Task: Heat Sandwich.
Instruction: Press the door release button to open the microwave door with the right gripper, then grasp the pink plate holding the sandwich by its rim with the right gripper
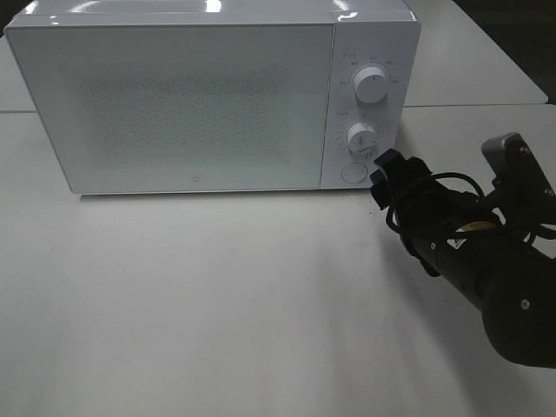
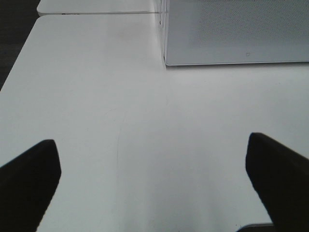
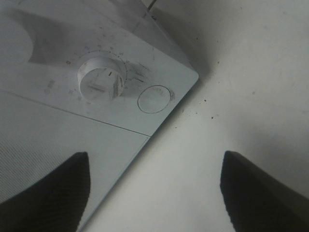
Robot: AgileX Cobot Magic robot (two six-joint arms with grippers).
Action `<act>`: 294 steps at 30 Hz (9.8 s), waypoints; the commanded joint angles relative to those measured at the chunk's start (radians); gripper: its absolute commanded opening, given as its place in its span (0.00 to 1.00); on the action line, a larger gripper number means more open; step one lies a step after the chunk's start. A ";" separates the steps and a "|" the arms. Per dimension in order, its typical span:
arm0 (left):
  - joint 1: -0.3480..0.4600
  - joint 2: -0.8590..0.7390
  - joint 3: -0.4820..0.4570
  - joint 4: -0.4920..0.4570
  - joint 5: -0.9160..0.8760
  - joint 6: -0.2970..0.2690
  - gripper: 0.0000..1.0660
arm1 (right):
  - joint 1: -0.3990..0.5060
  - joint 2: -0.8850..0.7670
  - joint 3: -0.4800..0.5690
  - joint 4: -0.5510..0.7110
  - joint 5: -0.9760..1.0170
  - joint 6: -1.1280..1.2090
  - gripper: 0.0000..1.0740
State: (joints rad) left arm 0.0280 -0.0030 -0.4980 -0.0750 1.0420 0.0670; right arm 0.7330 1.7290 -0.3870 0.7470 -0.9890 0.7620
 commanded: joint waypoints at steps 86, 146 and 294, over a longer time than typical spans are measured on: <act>0.002 -0.030 0.002 -0.009 -0.005 -0.006 0.97 | -0.245 0.417 -0.543 -0.237 0.025 0.670 0.00; 0.002 -0.030 0.002 -0.009 -0.005 -0.006 0.97 | -0.245 0.015 -0.243 -0.430 0.448 0.571 0.01; 0.002 -0.030 0.002 -0.009 -0.005 -0.006 0.97 | -0.113 0.583 -1.479 -0.786 1.541 -1.924 0.86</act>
State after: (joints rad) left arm 0.0280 -0.0030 -0.4980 -0.0750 1.0420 0.0670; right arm 0.6170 2.2850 -1.8190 -0.0380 0.5280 -1.1720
